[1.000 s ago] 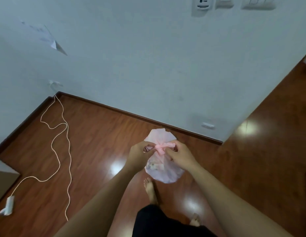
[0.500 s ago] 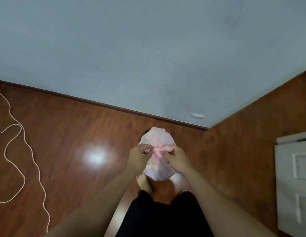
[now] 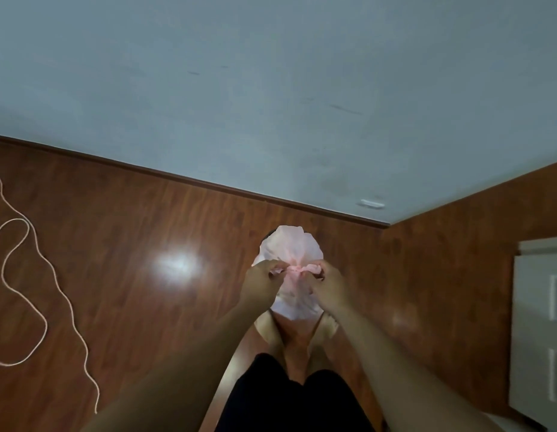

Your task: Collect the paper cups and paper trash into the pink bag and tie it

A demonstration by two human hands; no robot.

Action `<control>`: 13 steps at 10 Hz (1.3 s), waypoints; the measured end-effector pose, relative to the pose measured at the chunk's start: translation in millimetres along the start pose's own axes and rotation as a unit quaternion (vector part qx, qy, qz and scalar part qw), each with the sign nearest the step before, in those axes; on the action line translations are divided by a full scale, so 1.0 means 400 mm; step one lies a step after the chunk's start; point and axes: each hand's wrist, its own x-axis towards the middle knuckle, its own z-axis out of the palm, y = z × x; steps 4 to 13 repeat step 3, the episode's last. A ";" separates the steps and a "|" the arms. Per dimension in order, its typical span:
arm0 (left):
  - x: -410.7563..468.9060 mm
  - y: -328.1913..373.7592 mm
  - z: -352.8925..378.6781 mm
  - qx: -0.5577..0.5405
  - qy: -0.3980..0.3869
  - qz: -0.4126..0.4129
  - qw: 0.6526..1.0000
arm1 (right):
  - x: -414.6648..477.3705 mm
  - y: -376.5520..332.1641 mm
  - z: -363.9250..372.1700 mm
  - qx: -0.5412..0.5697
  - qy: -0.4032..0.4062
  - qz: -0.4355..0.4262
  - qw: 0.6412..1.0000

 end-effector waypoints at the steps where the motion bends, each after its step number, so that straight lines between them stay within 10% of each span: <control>1: 0.036 -0.019 -0.003 0.026 -0.053 0.002 0.998 | 0.024 0.002 -0.002 0.018 -0.015 0.013 1.000; 13: 0.053 -0.011 -0.009 0.019 -0.095 -0.053 0.994 | 0.034 0.007 -0.007 0.053 -0.018 0.031 0.998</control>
